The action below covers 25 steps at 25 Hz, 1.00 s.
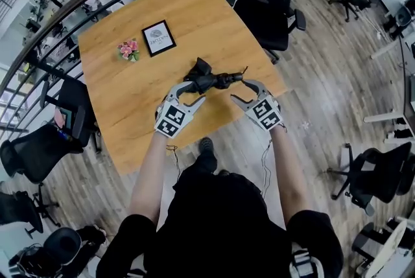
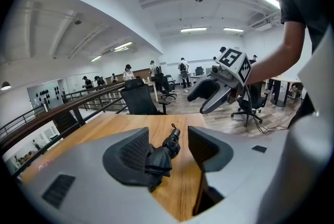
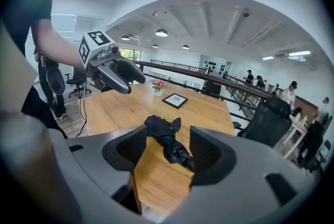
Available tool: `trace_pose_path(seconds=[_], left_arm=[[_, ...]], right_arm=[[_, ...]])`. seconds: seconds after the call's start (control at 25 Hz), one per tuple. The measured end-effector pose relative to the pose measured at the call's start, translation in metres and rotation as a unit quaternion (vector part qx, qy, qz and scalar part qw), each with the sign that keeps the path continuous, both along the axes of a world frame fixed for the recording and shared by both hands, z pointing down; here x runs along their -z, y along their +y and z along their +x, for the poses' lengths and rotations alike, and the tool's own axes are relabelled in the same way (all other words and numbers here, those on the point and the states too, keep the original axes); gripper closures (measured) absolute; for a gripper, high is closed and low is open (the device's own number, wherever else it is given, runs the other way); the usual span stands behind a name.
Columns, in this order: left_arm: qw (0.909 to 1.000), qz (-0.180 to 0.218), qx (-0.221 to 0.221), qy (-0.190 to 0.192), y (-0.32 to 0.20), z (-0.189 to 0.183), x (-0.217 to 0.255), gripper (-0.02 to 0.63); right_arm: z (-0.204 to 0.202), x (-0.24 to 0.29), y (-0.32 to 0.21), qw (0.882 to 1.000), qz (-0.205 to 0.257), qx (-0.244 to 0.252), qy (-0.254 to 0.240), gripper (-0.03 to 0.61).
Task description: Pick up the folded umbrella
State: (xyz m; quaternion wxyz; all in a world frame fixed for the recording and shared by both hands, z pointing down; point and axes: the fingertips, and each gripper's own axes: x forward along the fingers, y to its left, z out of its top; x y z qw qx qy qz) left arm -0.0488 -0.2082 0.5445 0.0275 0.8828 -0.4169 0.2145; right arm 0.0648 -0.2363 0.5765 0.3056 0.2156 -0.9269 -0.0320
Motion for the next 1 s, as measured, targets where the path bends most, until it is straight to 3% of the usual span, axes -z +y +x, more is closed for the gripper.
trace_pose_path(seconds=[0.2, 0.4, 1.0], left_arm=[[0.9998, -0.014, -0.014, 0.01, -0.022, -0.016, -0.014, 0.363], [0.9992, -0.025, -0.03, 0.013, -0.038, -0.017, -0.022, 0.364], [0.9965, -0.07, -0.047, -0.002, -0.066, -0.013, -0.061, 0.364]], right_arm=[[-0.019, -0.008, -0.018, 1.0, -0.003, -0.009, 0.007, 0.305], [-0.036, -0.019, -0.028, 0.999, 0.0, 0.015, 0.031, 0.305], [-0.038, -0.063, -0.059, 0.997, -0.047, 0.035, 0.047, 0.304]])
